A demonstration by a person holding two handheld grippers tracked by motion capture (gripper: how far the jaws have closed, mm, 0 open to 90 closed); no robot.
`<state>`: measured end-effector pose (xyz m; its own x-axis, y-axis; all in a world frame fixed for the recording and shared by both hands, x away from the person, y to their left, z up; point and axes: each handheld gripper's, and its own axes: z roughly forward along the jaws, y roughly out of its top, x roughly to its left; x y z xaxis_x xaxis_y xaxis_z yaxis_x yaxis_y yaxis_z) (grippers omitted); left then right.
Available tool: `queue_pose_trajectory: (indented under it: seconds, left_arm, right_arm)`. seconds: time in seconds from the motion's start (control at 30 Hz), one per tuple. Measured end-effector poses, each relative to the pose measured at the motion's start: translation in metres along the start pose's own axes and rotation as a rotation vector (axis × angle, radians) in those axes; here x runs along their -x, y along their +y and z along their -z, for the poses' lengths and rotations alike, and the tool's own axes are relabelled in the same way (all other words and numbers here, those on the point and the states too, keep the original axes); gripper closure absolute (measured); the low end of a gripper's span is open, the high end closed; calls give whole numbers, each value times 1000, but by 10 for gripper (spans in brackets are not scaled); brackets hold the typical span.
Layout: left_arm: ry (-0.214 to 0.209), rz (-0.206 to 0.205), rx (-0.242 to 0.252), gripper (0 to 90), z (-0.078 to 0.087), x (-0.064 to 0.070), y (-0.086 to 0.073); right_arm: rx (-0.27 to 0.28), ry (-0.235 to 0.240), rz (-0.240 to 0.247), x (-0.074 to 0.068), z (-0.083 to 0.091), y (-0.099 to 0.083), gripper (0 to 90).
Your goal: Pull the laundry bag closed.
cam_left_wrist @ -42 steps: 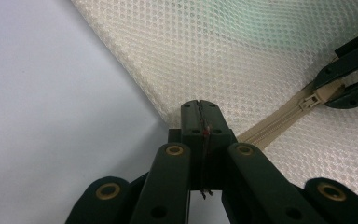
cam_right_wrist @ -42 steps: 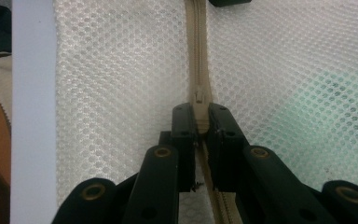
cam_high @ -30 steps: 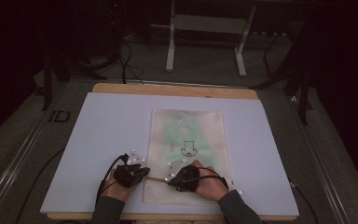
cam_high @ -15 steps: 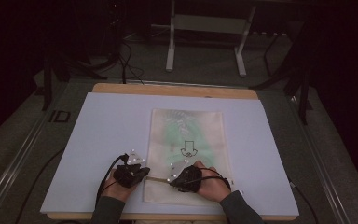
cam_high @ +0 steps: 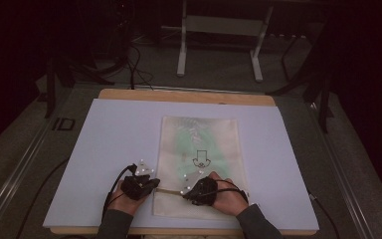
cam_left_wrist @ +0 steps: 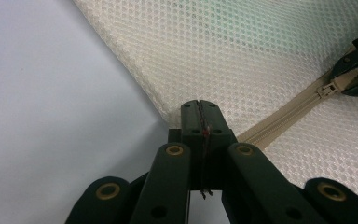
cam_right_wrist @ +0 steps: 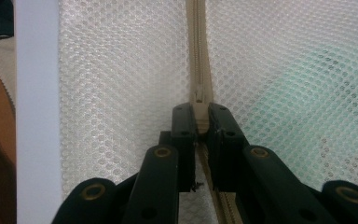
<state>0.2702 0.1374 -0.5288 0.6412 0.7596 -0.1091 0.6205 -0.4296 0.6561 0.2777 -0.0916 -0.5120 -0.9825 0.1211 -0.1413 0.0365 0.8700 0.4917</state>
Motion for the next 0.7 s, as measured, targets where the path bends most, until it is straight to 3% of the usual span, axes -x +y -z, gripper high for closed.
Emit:
queue_pose_trajectory:
  seconds: [0.7]
  left_arm:
    - [-1, 1, -1, 895, 0, 0, 0]
  right_arm:
    - [-14, -11, 8, -2, 2, -1, 825]
